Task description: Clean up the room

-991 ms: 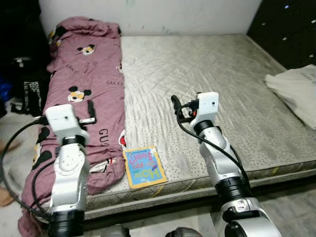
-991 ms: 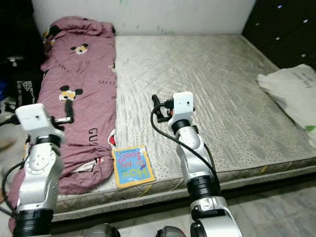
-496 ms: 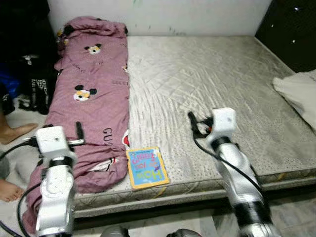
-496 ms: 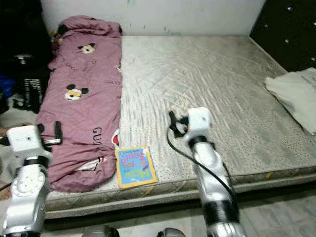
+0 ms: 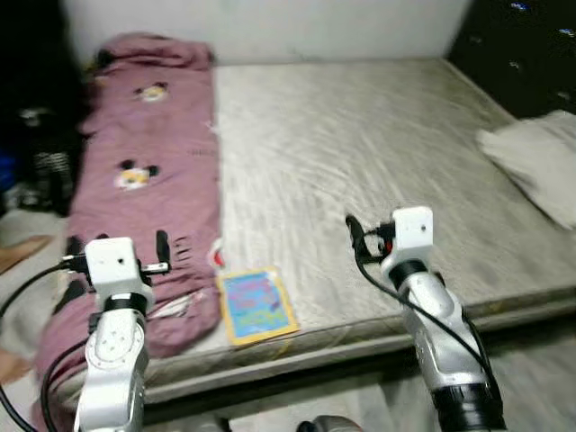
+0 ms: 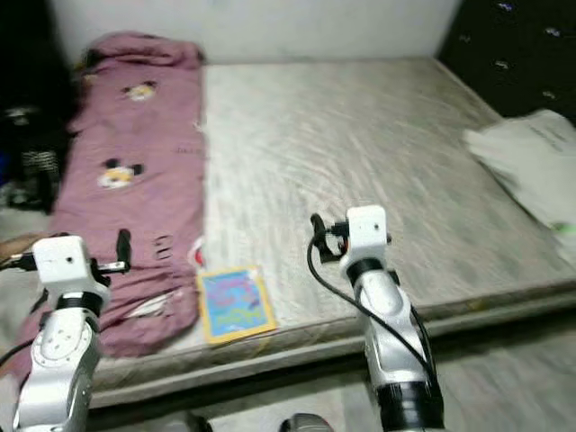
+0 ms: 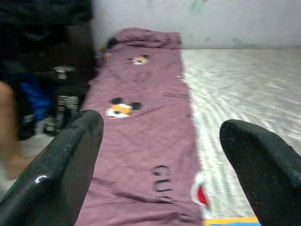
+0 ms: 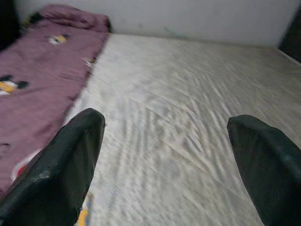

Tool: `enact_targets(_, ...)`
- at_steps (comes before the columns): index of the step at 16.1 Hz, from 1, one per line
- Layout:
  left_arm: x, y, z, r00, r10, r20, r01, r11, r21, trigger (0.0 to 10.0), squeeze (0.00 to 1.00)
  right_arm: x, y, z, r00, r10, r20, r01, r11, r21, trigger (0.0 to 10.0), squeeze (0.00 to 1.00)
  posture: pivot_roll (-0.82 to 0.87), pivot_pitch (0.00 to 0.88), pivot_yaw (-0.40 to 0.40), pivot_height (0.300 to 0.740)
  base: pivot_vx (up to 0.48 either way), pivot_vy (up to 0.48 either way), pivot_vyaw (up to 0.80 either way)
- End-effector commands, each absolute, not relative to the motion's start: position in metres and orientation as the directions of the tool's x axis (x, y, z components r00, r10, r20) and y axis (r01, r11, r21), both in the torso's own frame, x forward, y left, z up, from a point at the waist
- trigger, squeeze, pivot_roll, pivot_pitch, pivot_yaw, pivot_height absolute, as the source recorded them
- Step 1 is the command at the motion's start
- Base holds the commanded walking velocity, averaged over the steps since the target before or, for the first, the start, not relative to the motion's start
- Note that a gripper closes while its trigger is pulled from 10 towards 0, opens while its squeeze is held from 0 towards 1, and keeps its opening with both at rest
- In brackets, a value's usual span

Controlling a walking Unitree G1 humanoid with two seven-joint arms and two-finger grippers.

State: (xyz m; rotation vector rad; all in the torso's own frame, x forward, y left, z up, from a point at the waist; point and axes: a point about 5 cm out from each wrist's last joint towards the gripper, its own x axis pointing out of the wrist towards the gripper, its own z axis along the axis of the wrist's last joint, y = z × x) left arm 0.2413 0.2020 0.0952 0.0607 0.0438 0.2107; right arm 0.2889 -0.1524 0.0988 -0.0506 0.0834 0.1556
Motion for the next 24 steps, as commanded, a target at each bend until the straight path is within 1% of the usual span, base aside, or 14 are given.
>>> enact_targets(1,0.2420,0.1986,0.0986,0.980,0.196,-0.034,-0.194,0.979,0.059,10.0,0.00,0.2891,-0.1542,0.1050,0.987,0.145,-0.073,-0.149,0.988,-0.047,10.0,0.00,-0.10,0.000,-0.034,0.740,0.000,0.000,0.00)
enact_targets(10,0.2424,0.1977,0.1017,0.976,0.215,-0.042,-0.214,0.976,0.030,10.0,0.00,0.2903,-0.1478,0.1115,0.981,0.178,-0.077,-0.180,0.983,-0.030,10.0,0.00,-0.09,0.000,-0.045,0.740,0.000,0.000,0.00)
enact_targets(13,0.2437,0.1995,0.0999,0.971,0.229,-0.067,-0.230,0.973,-0.009,10.0,0.00,0.2909,-0.1471,0.1121,0.981,0.176,-0.082,-0.178,0.984,-0.027,10.0,0.00,-0.09,0.000,-0.043,0.740,0.000,0.426,0.00)
enact_targets(18,0.2455,0.1990,0.1023,0.973,0.225,-0.054,-0.226,0.974,-0.004,10.0,0.00,0.2922,-0.1480,0.1131,0.983,0.165,-0.078,-0.168,0.985,-0.027,10.0,0.00,-0.09,0.000,-0.041,0.740,0.000,0.480,0.00)
enact_targets(21,0.2468,0.1971,0.1058,0.974,0.225,-0.031,-0.223,0.974,0.045,10.0,0.00,0.2936,-0.1479,0.1133,0.983,0.166,-0.076,-0.169,0.985,-0.030,10.0,0.00,-0.09,0.000,-0.042,0.740,0.000,0.000,0.00)
enact_targets(22,0.2469,0.1989,0.1051,0.968,0.247,-0.038,-0.245,0.968,0.051,10.0,0.00,0.2938,-0.1476,0.1133,0.983,0.168,-0.076,-0.171,0.985,-0.030,10.0,0.00,-0.09,0.000,-0.043,0.740,0.000,0.000,0.00)
enact_targets(24,0.2467,0.2020,0.1035,0.964,0.263,-0.048,-0.262,0.965,0.023,10.0,0.00,0.2944,-0.1469,0.1132,0.983,0.170,-0.076,-0.173,0.985,-0.030,10.0,0.00,-0.09,0.000,-0.042,0.740,0.000,0.000,0.00)
